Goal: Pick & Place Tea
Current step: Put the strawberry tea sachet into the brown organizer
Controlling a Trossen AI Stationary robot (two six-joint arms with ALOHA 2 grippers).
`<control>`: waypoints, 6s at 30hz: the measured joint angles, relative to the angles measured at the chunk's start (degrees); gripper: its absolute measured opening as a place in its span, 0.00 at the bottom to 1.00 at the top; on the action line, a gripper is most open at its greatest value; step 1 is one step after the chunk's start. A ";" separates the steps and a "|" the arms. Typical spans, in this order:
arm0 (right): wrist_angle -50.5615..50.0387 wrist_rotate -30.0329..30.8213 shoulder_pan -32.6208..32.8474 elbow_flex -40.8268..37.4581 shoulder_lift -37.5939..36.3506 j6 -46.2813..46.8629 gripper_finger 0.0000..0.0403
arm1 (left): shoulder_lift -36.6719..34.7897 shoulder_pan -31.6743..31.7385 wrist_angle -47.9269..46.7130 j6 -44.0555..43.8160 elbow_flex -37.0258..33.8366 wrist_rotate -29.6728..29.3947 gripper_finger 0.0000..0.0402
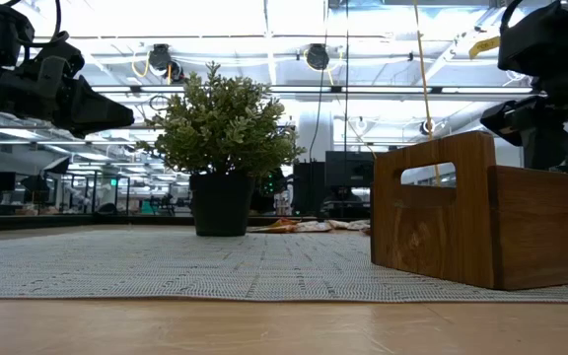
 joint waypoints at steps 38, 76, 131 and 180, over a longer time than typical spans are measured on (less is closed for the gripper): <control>1.90 -1.20 0.00 0.00 0.00 -4.88 0.01 | 0.01 0.00 0.00 0.00 0.02 -0.01 0.37; -3.93 34.82 21.97 0.02 -0.10 35.48 0.00 | 0.01 -0.02 0.00 0.00 0.01 -0.01 0.37; -11.91 39.09 23.29 0.07 7.08 44.94 0.06 | 0.02 0.00 0.00 0.00 0.01 0.00 0.37; -29.17 -15.23 -0.29 24.70 20.10 10.83 0.00 | 0.00 0.00 0.00 0.00 0.02 0.00 0.37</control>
